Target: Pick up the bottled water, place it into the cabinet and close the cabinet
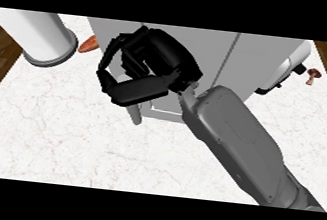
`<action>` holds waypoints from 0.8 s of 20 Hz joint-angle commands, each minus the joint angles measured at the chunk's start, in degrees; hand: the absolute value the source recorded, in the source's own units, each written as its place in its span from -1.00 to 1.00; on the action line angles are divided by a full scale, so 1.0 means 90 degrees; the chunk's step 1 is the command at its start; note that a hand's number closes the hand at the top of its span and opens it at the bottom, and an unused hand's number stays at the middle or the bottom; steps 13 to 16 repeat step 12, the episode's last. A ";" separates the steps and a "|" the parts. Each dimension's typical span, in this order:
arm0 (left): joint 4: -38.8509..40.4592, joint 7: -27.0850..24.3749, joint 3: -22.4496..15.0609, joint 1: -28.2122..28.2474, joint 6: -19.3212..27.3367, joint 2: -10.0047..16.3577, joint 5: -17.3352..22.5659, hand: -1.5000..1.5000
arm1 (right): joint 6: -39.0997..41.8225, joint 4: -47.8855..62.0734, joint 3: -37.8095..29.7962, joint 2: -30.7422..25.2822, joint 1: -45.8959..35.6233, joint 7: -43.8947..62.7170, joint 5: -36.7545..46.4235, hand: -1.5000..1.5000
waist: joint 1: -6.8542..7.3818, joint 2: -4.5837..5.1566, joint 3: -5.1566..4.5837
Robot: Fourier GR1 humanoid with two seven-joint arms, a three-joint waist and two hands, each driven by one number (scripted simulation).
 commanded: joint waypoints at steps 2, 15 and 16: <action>-0.0183 0.0090 -0.0094 -0.0002 0.0031 -0.0112 -0.0076 -1.00 | -0.0213 0.0776 -0.0877 -0.0634 -0.0203 -0.0328 0.0201 1.00 | -0.0031 0.0159 0.0077; -0.0277 0.0376 -0.0176 -0.0324 0.0224 -0.0190 -0.0091 -1.00 | -0.0548 0.0927 -0.0861 -0.0547 -0.0432 -0.0513 0.0591 -1.00 | -0.0058 0.0163 0.0073; -0.0277 0.0376 -0.0176 -0.0324 0.0224 -0.0190 -0.0091 -1.00 | -0.0548 0.0927 -0.0861 -0.0547 -0.0432 -0.0513 0.0591 -1.00 | -0.0058 0.0163 0.0073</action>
